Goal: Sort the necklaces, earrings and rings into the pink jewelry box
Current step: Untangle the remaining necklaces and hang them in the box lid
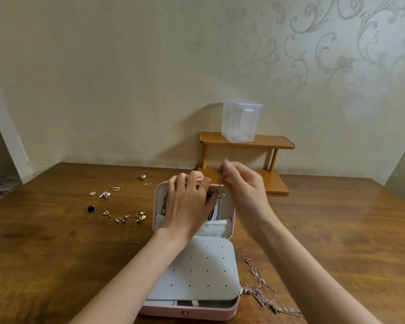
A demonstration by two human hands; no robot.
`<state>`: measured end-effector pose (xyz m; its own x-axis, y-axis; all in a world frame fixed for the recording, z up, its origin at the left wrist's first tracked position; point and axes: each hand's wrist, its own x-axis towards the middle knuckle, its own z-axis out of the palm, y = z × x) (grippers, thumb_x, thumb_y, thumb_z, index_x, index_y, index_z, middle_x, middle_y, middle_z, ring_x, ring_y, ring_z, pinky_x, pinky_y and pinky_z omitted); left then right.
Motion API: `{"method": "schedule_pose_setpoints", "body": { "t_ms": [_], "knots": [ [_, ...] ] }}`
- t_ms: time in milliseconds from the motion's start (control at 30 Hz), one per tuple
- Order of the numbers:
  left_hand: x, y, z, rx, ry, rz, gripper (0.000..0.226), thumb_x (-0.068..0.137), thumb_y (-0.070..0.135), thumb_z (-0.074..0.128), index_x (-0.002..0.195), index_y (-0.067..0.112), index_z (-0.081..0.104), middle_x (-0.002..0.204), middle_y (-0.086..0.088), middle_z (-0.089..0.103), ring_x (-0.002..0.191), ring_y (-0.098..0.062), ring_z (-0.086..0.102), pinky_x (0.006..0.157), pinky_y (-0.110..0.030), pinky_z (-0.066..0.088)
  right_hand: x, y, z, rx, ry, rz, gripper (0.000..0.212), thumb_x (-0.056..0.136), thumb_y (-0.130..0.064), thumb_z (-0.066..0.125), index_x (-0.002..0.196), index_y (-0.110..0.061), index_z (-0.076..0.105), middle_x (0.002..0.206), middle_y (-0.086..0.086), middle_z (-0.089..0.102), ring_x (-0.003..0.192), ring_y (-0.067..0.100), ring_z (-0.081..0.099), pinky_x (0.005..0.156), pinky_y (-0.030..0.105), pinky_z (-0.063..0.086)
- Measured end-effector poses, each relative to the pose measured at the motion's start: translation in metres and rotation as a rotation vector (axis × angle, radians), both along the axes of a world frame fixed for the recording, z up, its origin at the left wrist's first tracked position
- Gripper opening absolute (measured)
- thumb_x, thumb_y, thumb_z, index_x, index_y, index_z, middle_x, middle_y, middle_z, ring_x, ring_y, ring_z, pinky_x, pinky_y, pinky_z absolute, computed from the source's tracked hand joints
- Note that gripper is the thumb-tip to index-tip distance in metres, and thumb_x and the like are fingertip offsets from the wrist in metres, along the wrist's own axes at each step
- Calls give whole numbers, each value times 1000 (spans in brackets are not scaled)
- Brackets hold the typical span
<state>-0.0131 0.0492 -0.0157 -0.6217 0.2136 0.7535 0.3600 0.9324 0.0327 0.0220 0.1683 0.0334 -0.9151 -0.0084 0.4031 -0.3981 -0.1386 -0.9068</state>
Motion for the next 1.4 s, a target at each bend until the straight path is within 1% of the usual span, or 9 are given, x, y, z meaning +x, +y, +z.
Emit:
{"method": "schedule_pose_setpoints", "body": {
  "t_ms": [133,267,533,800,967,1100,1200,1267,1400],
  "knots": [
    [1,-2,2,24,-21,-28,24,77,39,65,88,17,67,93,-6,62,81,-27,60,79,-44,46,-3,31,15,343,56,-232,15,85,-22,62,90,-11,72,83,-4,68,69,-5,58,65,8,45],
    [1,0,5,51,-66,-33,28,70,38,77,86,16,69,92,-4,62,80,-24,60,77,-43,46,-3,52,17,273,-51,-313,10,83,-17,67,85,-8,71,63,1,60,56,8,52,56,15,46],
    [3,0,7,64,-104,-17,25,69,37,78,83,18,70,88,-3,63,79,-23,61,74,-41,46,1,68,15,204,-170,-368,7,84,-12,66,84,-6,68,73,8,63,64,14,57,57,17,51],
    [0,3,8,94,-107,-19,21,77,33,72,88,16,69,95,-6,63,88,-26,59,84,-45,42,8,64,26,264,-126,-192,5,84,-10,65,82,-6,68,71,5,67,62,10,62,59,18,53],
    [5,1,12,55,-202,-43,33,87,41,51,116,25,58,122,2,48,114,-17,41,102,-34,18,8,48,23,696,-69,-113,2,81,-8,67,81,-9,68,70,0,66,57,2,61,58,14,52],
    [6,-6,14,19,-233,-99,35,85,35,55,119,25,57,123,2,47,113,-19,41,100,-34,18,0,31,9,988,132,-260,7,82,-10,67,88,-11,71,78,-4,65,67,3,59,61,9,48],
    [6,-10,15,32,-214,-131,33,85,27,58,117,22,60,119,-1,50,109,-21,45,96,-35,21,-3,22,3,1247,225,-330,12,87,-10,59,93,-11,70,89,3,67,80,19,62,69,24,53],
    [6,-10,15,37,-207,-139,32,84,25,59,116,20,61,118,-1,51,107,-21,46,95,-36,22,-1,19,0,1422,308,-348,13,91,-12,52,94,-10,65,90,4,64,79,22,58,65,30,50],
    [4,-11,13,41,-200,-135,34,83,23,61,116,18,62,116,-2,53,106,-22,48,93,-36,23,2,19,-9,1521,401,-302,11,95,-18,48,98,-12,56,95,4,58,83,21,53,65,29,45]
  ]
}}
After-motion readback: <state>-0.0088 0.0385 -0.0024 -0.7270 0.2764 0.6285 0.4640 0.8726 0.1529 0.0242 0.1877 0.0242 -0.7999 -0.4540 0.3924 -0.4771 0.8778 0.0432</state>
